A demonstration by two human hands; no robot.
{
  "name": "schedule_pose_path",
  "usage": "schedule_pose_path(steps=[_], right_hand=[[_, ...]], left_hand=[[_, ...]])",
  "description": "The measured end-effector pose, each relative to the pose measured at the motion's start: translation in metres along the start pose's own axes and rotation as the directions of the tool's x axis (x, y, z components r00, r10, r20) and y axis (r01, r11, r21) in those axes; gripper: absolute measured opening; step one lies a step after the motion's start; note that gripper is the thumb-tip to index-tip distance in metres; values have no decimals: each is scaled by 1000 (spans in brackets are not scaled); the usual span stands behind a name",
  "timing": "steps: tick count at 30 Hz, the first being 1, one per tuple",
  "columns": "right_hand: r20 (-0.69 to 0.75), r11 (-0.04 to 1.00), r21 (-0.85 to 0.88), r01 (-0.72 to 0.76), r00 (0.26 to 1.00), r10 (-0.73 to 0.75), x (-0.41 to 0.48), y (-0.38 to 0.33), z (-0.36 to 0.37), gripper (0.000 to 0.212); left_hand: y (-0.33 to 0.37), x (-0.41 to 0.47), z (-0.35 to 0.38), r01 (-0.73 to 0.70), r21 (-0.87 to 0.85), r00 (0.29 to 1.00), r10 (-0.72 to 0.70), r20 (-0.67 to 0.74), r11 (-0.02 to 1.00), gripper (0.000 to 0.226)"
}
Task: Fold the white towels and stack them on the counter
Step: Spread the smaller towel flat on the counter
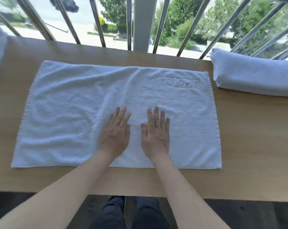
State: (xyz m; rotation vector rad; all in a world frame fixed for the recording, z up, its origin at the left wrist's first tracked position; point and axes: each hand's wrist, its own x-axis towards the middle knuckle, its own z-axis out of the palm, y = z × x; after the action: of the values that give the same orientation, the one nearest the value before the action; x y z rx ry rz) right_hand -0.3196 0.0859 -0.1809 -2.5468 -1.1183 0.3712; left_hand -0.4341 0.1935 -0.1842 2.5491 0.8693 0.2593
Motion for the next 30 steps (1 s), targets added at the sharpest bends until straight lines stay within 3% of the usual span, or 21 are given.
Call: schedule_pose_path(steps=[4, 8, 16, 24, 28, 30], right_hand=[[54, 991, 65, 120, 991, -124, 15, -63, 39, 55], [80, 998, 31, 50, 995, -52, 15, -94, 67, 58], [38, 991, -135, 23, 999, -18, 13, -99, 74, 71], [43, 984, -178, -14, 999, 22, 15, -102, 72, 70], [35, 981, -191, -23, 999, 30, 15, -103, 70, 71], [27, 981, -191, -27, 999, 33, 16, -105, 70, 71]], left_hand=[[-40, -19, -19, 26, 141, 995, -39, 94, 990, 54], [-63, -30, -25, 45, 123, 986, -64, 154, 991, 59], [-125, -39, -53, 19, 267, 967, -85, 240, 964, 62], [-210, -26, -97, 67, 311, 957, -150, 249, 948, 69], [-230, -5, -110, 240, 293, 937, -300, 179, 925, 74], [-222, 9, -108, 215, 280, 944, -273, 185, 935, 75]])
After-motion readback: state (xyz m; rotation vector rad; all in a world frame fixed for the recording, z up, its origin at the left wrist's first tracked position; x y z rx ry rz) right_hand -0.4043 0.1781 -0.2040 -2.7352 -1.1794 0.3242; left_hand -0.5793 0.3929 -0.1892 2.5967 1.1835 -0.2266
